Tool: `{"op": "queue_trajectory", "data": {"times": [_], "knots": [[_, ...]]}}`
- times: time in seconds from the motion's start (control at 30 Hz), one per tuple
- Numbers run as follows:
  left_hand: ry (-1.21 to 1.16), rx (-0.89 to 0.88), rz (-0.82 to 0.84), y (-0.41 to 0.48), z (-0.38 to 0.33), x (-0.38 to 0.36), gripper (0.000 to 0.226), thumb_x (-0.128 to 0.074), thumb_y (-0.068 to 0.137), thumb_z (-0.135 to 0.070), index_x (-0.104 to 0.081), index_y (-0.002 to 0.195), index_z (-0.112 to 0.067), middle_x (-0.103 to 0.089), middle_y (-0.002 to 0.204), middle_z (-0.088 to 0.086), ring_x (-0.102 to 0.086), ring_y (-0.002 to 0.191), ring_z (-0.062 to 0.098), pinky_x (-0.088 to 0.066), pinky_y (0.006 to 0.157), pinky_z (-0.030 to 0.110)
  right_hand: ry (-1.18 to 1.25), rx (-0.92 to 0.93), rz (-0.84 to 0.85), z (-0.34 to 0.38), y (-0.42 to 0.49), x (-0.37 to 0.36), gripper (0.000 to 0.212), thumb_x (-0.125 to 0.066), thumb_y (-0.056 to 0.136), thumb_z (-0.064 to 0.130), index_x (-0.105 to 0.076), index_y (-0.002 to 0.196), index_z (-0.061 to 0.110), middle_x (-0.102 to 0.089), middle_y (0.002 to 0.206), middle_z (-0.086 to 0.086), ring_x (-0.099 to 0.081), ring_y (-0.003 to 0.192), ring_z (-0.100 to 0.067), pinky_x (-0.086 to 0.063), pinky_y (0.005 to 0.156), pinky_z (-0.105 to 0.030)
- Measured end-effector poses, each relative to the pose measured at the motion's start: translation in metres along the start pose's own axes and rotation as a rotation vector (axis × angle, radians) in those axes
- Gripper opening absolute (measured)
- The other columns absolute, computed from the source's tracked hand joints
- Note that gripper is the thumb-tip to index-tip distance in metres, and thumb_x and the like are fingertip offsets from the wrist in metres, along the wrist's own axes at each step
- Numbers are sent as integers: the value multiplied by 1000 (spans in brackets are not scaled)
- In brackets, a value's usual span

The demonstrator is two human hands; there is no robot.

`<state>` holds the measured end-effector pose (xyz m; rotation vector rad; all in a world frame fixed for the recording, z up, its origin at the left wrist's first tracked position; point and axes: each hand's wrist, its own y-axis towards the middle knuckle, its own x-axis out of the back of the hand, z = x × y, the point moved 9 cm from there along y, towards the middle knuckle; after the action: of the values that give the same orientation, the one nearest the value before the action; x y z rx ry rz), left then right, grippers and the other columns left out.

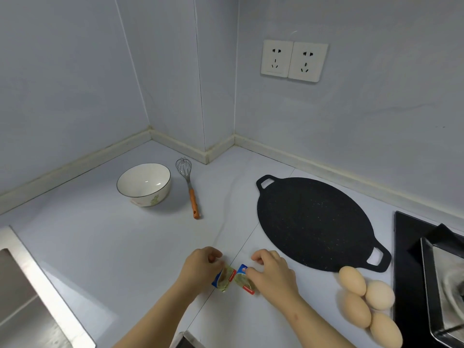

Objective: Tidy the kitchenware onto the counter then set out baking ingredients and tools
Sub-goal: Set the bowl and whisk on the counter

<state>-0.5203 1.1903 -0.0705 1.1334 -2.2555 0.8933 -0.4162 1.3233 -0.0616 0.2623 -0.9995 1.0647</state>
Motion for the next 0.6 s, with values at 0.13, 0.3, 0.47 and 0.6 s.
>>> {"op": "queue_trajectory", "data": {"times": [0.13, 0.3, 0.47, 0.6], "knots": [[-57, 18, -13, 0, -5, 6, 29, -47, 95, -23, -56, 122, -18, -56, 122, 0, -55, 98, 13, -51, 71, 19, 23, -30, -9, -1, 1, 2, 28, -48, 91, 34, -48, 118, 27, -49, 120, 10, -48, 111, -6, -39, 94, -27], [-99, -13, -33, 2, -18, 13, 29, -47, 95, -24, -55, 122, -19, -55, 124, -3, -52, 98, 11, -46, 64, 15, 168, -74, -18, 0, 5, 7, 26, -50, 94, 26, -47, 119, 22, -53, 114, 4, -55, 101, -8, -51, 85, -25], [-162, -73, -39, 9, -42, 25, 27, -50, 95, -20, -60, 118, -13, -62, 115, 2, -56, 99, 15, -48, 90, 29, 222, -22, -97, 14, 11, 27, 26, -49, 95, 22, -47, 120, 22, -52, 115, 4, -50, 93, -5, -46, 73, -16], [-200, -112, -43, 15, -61, 36, 25, -48, 95, -19, -59, 117, -11, -60, 104, 1, -58, 100, 17, -49, 91, 29, 220, 12, -156, 21, 20, 46, 24, -48, 95, 21, -49, 119, 21, -52, 108, 6, -50, 92, -6, -47, 78, -20]]}}
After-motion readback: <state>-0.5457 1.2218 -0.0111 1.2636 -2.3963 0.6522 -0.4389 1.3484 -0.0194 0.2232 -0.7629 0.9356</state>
